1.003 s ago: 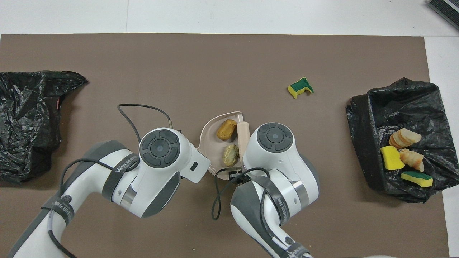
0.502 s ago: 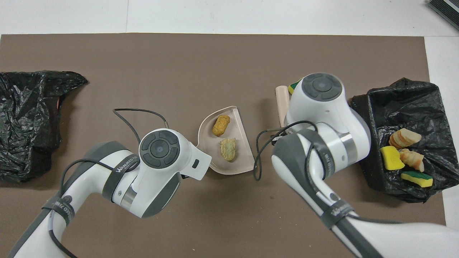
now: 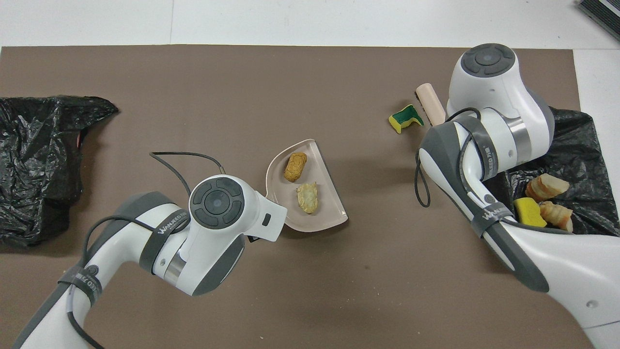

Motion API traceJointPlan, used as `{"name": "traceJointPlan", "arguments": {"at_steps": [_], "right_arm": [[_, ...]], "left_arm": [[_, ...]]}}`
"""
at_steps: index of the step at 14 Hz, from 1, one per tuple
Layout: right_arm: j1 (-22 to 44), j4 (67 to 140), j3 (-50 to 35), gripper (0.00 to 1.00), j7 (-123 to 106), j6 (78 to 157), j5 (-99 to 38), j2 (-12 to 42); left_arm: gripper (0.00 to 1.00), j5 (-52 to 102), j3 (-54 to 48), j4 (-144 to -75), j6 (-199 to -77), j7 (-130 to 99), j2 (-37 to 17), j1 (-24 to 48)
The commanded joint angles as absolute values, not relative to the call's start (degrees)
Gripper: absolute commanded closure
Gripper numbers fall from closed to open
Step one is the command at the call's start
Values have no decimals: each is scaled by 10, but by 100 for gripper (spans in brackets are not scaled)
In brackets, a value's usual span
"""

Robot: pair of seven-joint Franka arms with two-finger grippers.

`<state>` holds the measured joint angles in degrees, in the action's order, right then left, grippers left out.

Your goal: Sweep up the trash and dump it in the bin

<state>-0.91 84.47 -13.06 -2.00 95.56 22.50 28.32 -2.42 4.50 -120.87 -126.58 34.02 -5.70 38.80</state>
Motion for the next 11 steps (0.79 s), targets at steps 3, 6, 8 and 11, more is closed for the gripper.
{"name": "traceJointPlan", "arguments": {"at_steps": [3, 6, 8, 11], "right_arm": [[-20, 727, -140, 100, -108, 930, 270, 381], [-13, 744, -153, 100, -112, 926, 231, 376], [-8, 765, -156, 100, -112, 914, 175, 366], [15, 807, -172, 100, -100, 881, 121, 338]], "left_arm": [[100, -27, 53, -1228, -1285, 301, -40, 400], [100, -27, 53, -1228, -1281, 297, -40, 400], [100, -27, 53, -1229, -1276, 295, -39, 401], [100, -28, 51, -1228, -1253, 286, -37, 401]]}}
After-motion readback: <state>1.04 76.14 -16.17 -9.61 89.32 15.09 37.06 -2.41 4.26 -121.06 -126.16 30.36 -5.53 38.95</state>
